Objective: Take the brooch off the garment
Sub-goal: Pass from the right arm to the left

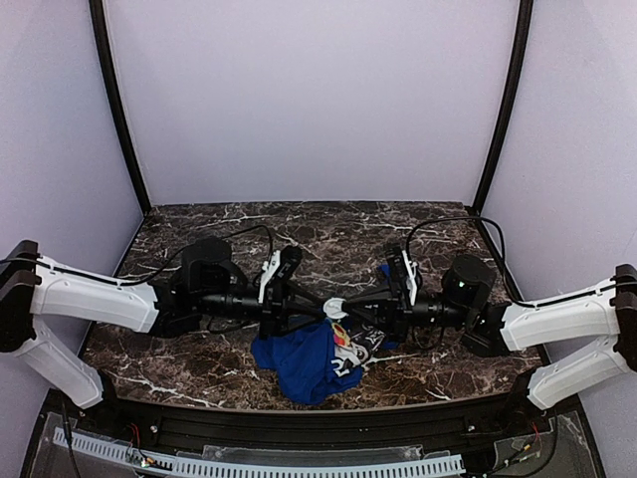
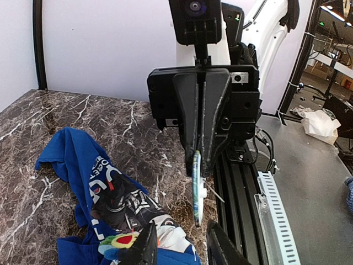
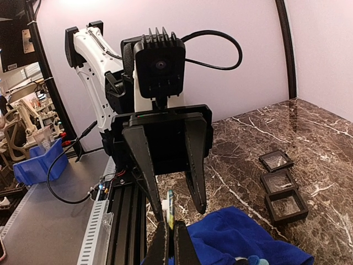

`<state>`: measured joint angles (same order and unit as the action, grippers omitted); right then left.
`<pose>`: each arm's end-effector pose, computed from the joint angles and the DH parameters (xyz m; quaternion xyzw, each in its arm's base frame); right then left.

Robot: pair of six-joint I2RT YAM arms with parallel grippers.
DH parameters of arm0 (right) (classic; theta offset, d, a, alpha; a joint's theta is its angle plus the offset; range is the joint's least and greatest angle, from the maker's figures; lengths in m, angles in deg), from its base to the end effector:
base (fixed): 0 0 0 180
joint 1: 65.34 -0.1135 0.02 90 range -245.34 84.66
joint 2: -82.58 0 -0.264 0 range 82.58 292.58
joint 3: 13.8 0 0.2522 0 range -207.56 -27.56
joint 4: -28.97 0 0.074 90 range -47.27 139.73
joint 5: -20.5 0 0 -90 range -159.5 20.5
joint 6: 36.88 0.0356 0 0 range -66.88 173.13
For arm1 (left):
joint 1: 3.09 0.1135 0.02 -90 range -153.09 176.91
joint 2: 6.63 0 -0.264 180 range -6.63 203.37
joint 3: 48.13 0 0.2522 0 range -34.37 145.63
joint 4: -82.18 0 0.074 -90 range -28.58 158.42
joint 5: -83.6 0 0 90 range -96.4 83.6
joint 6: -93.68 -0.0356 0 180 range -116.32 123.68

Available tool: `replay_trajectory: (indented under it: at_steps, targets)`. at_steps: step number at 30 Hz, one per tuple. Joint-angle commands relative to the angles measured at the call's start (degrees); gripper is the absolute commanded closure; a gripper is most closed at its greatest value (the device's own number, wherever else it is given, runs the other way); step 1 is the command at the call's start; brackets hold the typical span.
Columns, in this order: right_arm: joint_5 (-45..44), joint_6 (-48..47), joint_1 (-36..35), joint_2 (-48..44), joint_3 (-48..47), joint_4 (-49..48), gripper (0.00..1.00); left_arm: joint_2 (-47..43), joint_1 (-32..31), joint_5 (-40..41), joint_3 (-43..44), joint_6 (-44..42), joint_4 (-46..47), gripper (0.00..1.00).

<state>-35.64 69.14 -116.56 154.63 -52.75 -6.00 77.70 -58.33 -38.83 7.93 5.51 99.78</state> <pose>0.1433 0.2100 0.2303 -0.4006 0.5709 0.5493 0.4603 0.1658 -0.2724 0.2375 0.4914 0.5802 -0.4816 0.4358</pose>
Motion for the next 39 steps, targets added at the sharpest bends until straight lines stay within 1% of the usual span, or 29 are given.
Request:
replay_trajectory:
  at_steps: [1, 7, 11, 15, 18, 27, 34, 37, 39]
  targets:
    - [1.2, 0.5, -0.7, 1.2, -1.8, -2.4, 1.0, 0.4, -0.2, -1.2, 1.7, -0.1, 0.9, 0.71]
    - [1.3, 0.4, -0.7, 1.8, -2.1, -2.3, 1.0, 0.8, -0.2, -1.8, 2.1, -0.3, 0.7, 0.77]
    - [1.1, 0.4, -0.7, 2.0, -2.2, -2.3, 1.0, 0.9, -0.1, -2.1, 2.2, -0.4, 0.6, 0.87]
    - [0.9, 0.4, -0.7, 2.1, -2.3, -2.2, 1.0, 0.9, -0.2, -2.5, 2.1, -0.4, 0.5, 0.9]
    - [0.8, 0.3, -0.7, 2.2, -2.2, -2.1, 1.0, 1.1, -0.2, -3.1, 2.0, -0.4, 0.8, 0.98]
    - [0.3, -0.1, -0.8, 2.6, -2.2, -1.5, 1.0, 1.3, -0.1, -4.1, 1.4, 0.3, 2.9, 0.99]
    - [1.2, -0.2, -0.7, 3.4, -2.7, -1.3, 1.0, 1.9, -0.2, -4.8, 2.0, 0.4, 2.3, 0.99]
    - [1.5, -0.2, -0.7, 3.7, -3.0, -1.3, 1.0, 2.1, -0.2, -5.1, 2.3, 0.4, 2.1, 0.95]
    - [1.6, -0.1, -0.7, 3.8, -3.1, -1.3, 1.0, 2.1, -0.1, -5.1, 2.3, 0.3, 2.2, 0.95]
